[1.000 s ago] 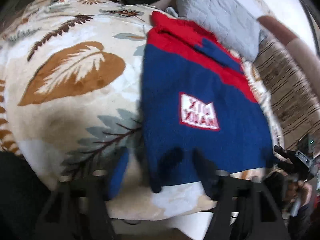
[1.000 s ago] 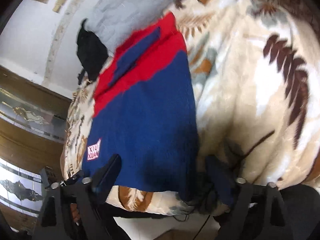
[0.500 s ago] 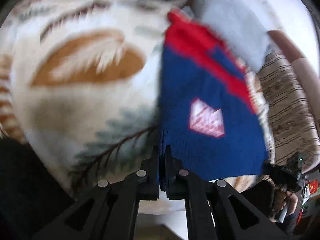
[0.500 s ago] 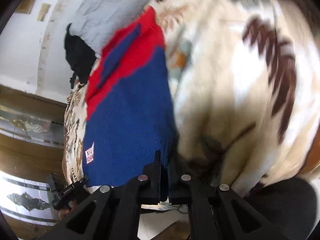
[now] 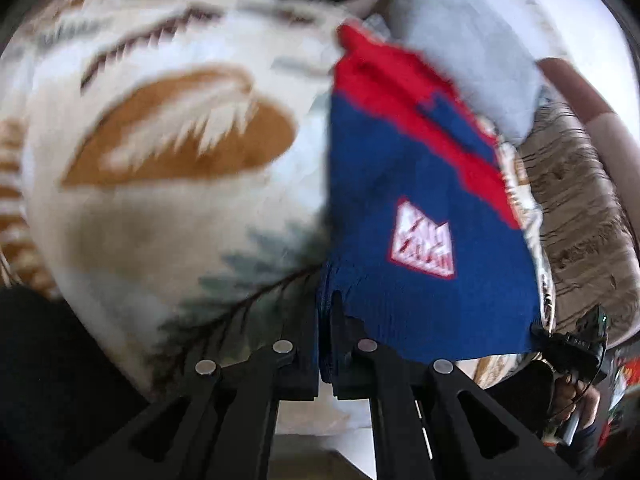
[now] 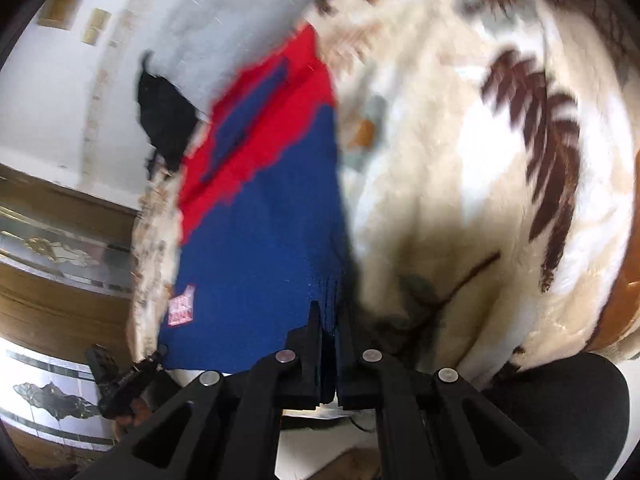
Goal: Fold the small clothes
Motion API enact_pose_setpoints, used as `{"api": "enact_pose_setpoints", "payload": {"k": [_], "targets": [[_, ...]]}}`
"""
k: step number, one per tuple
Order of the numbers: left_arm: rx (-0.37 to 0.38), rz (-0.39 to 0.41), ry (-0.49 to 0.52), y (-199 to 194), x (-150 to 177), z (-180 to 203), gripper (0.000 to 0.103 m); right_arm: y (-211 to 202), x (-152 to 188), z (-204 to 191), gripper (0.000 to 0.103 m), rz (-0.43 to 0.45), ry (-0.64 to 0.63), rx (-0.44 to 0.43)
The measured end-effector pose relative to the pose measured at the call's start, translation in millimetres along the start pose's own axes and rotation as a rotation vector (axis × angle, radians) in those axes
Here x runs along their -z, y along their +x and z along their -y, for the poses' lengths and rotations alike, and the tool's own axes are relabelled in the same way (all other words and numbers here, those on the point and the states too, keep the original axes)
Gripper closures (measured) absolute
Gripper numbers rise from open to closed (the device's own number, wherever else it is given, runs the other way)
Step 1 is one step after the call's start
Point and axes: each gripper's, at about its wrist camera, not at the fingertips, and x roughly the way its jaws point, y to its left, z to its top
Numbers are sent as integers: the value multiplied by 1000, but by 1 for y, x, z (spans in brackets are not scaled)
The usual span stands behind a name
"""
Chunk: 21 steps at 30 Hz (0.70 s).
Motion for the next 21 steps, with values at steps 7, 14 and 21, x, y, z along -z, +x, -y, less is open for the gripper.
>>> {"api": "enact_pose_setpoints", "payload": {"k": [7, 14, 21], "targets": [[-6, -6, 28, -2, -1, -1, 99, -11, -4, -8, 98, 28, -38, -28], [0, 23, 46, -12, -1, 3, 99, -11, -3, -2, 98, 19, -22, -59], [2, -4, 26, -11, 5, 1, 99, 3, -2, 2, 98, -18, 1, -53]]}}
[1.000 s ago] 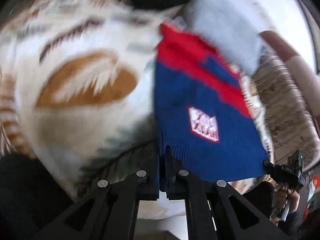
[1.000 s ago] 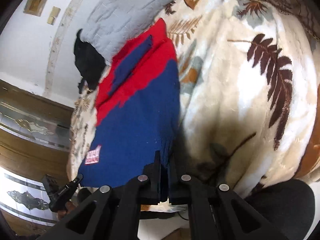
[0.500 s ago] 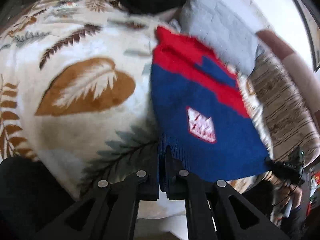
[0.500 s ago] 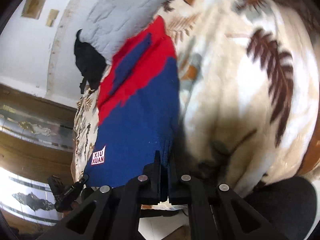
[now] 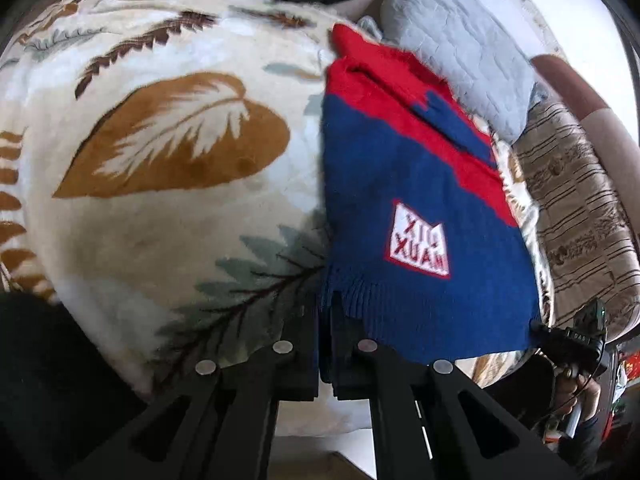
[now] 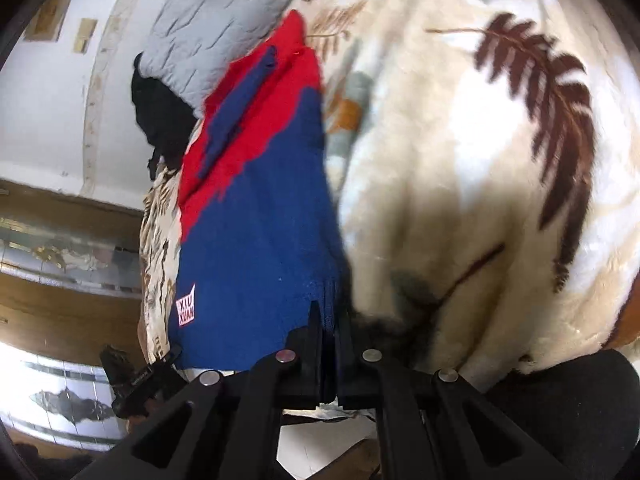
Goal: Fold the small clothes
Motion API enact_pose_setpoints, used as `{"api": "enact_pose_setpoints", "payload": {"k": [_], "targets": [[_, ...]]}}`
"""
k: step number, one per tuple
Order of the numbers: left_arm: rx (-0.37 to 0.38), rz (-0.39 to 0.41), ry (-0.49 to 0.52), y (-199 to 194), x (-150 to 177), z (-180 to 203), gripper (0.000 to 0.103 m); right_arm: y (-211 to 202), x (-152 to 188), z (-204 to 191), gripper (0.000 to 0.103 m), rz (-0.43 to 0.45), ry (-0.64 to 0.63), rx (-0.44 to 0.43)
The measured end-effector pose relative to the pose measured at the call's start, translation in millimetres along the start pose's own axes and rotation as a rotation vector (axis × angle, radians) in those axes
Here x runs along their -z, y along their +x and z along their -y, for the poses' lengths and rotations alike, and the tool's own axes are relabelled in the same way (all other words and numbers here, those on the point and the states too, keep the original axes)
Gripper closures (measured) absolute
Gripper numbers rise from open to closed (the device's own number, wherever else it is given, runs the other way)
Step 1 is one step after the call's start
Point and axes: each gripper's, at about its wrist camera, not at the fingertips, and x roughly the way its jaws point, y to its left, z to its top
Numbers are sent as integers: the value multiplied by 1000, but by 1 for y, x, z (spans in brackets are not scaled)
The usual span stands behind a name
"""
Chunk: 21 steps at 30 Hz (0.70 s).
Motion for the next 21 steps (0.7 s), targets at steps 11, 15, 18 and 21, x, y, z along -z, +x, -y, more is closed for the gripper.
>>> {"api": "enact_pose_setpoints", "payload": {"k": [11, 15, 18, 21], "targets": [[162, 235, 190, -57, -110, 75, 99, -25, -67, -42, 98, 76, -40, -173], [159, 375, 232, -36, -216, 110, 98, -32, -161, -85, 98, 220, -111, -234], [88, 399, 223, 12, -279, 117, 79, -20, -242, -105, 94, 340, -101, -269], [-60, 329, 167, 78, -313, 100, 39, 32, -301, -100, 44, 335, -91, -141]]}}
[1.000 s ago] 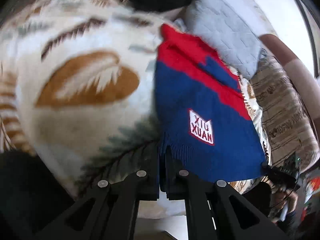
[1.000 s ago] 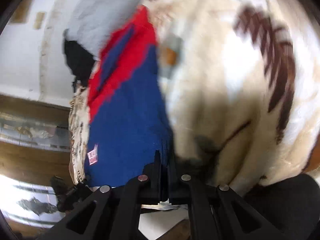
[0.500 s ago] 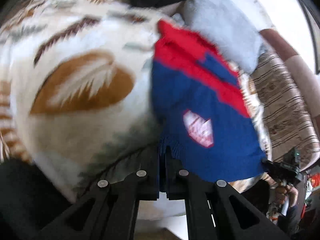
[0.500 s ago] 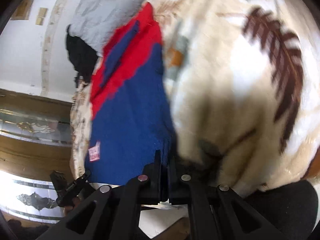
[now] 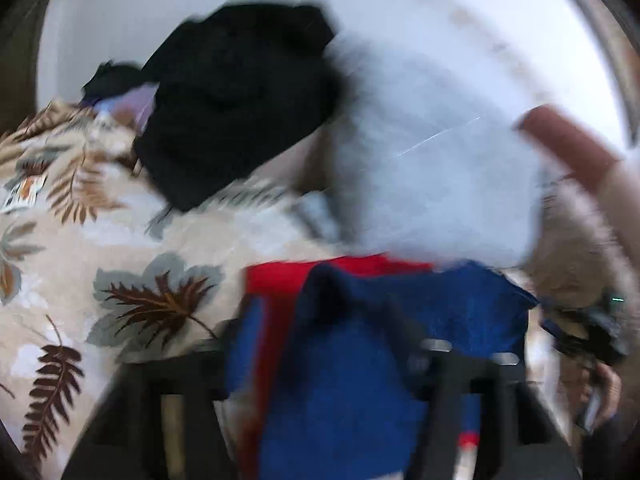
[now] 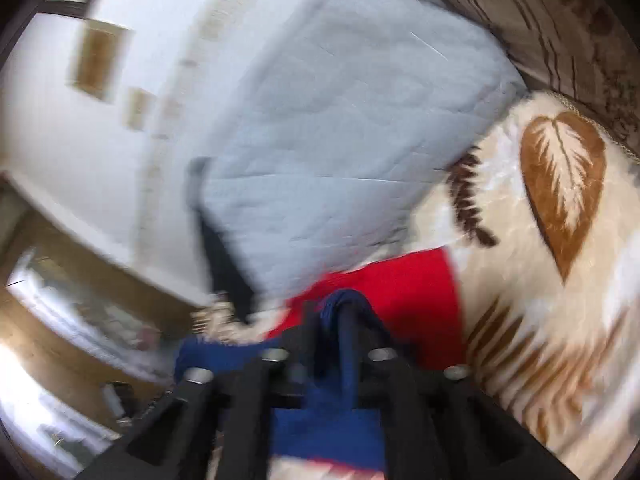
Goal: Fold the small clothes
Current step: 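Lift the hem with both grippers and fold it toward the red collar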
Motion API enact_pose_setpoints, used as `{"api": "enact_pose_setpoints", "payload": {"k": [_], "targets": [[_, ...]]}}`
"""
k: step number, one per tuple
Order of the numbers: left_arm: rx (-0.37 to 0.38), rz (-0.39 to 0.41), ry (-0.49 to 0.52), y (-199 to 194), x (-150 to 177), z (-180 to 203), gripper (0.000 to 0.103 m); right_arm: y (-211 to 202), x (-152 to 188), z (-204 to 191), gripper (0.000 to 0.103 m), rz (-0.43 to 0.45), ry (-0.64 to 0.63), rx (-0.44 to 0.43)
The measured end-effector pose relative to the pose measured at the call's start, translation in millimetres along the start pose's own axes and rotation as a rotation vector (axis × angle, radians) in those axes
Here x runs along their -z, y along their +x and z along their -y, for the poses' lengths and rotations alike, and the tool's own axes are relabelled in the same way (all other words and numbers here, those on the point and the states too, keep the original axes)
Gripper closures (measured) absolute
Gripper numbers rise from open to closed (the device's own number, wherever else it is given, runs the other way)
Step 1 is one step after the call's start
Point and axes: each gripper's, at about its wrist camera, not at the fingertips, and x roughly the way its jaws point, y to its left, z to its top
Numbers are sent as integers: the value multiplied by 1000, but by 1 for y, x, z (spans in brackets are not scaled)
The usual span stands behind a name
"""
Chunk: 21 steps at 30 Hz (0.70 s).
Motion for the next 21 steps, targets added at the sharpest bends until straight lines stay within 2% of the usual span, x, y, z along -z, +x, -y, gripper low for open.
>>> {"api": "enact_pose_setpoints", "payload": {"k": [1, 2, 4, 7, 8, 10, 12, 14, 15, 17, 18, 19, 21], "targets": [[-47, -29, -33, 14, 7, -11, 39, 21, 1, 11, 25, -13, -5, 81], [-61, -64, -52, 21, 16, -23, 39, 30, 8, 18, 20, -14, -10, 120], [-62, -79, -73, 15, 35, -38, 39, 26, 29, 33, 20, -8, 18, 138], [-55, -47, -89, -17, 66, -51, 39, 0, 70, 42, 20, -36, -10, 149], [-31, -65, -88, -28, 81, -51, 39, -13, 78, 47, 20, -43, -9, 140], [3, -87, -108, -39, 102, -48, 38, -36, 119, 44, 20, -70, 27, 78], [28, -126, -145, -38, 122, -41, 36, -43, 148, 39, 20, -92, 45, 52], [44, -170, -187, -23, 129, -31, 36, -35, 171, 41, 20, -118, 136, 41], [41, -182, -199, -18, 130, -27, 36, -25, 176, 45, 20, -136, 188, 32], [25, -201, -235, -2, 127, -20, 32, -15, 174, 43, 20, -100, 210, 82], [0, -204, -260, 4, 125, -19, 30, -12, 170, 38, 20, -74, 221, 81], [-14, -190, -289, 6, 123, -19, 27, -2, 164, 34, 20, -71, 234, 59], [-33, -169, -345, 12, 119, -20, 22, 14, 161, 38, 20, -73, 304, 95]]}}
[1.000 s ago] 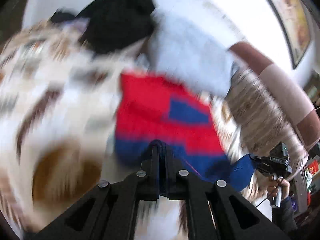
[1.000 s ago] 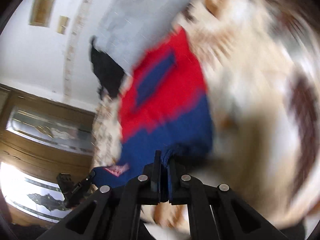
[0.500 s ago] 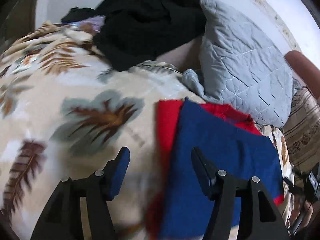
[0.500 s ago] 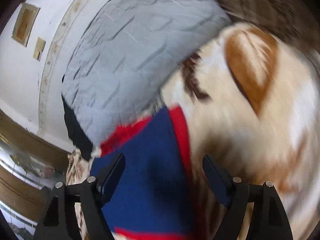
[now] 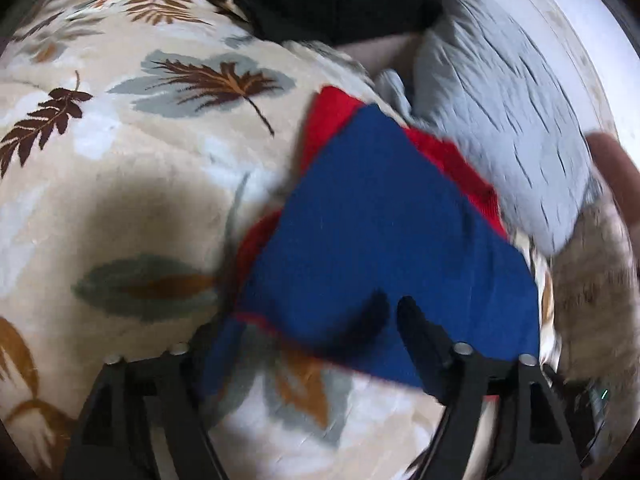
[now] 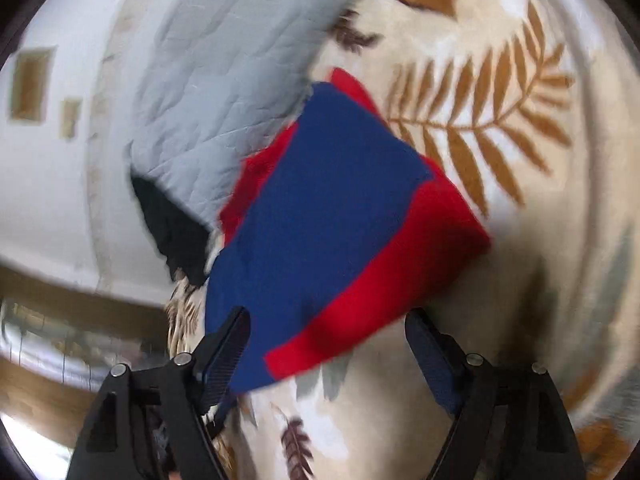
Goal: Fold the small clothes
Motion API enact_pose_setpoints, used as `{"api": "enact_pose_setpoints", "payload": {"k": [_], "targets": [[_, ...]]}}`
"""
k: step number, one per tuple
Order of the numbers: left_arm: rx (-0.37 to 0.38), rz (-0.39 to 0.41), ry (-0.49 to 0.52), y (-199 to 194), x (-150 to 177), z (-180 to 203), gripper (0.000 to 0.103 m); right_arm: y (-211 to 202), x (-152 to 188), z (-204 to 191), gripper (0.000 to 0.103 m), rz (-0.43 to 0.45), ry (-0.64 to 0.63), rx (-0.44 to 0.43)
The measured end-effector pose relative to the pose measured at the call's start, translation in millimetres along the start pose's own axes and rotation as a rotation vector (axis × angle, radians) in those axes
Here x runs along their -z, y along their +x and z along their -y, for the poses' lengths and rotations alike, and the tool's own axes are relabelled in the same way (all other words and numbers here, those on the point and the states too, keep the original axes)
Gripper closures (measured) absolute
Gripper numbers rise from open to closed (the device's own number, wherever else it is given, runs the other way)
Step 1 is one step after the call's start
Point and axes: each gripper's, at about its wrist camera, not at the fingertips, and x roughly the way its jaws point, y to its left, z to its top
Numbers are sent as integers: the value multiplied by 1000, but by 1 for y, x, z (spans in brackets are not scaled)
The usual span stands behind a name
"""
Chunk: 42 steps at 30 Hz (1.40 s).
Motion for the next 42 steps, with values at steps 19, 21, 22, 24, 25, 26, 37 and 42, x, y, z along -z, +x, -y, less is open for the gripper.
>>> {"api": "enact_pose_setpoints", "payload": {"k": [19, 21, 22, 24, 25, 26, 37, 42], "targets": [[-19, 77, 47, -139, 61, -15, 80, -78, 22, -51, 92, 132, -101, -44], [-88, -9, 27, -117, 93, -51, 76, -79, 50, -27, 86, 86, -116, 28], [-125, -71, -7, -106, 104, -71, 75, -72, 69, 1, 83, 35, -116, 82], [-20, -31, -36, -119, 108, -92, 73, -65, 89, 52, 80, -58, -13, 99], [-54, -20, -16, -129, 106, -91, 67, -78, 97, 68, 80, -27, 20, 7], [-90, 16, -6, -139, 103, -90, 61, -89, 100, 71, 80, -12, 11, 14], [0, 82, 294, -122, 30, -15, 46, -124, 43, -15, 41, 112, -342, 81], [-46, 37, 332, -71, -2, 3, 46, -74, 12, -44, 41, 35, -494, 153]]}}
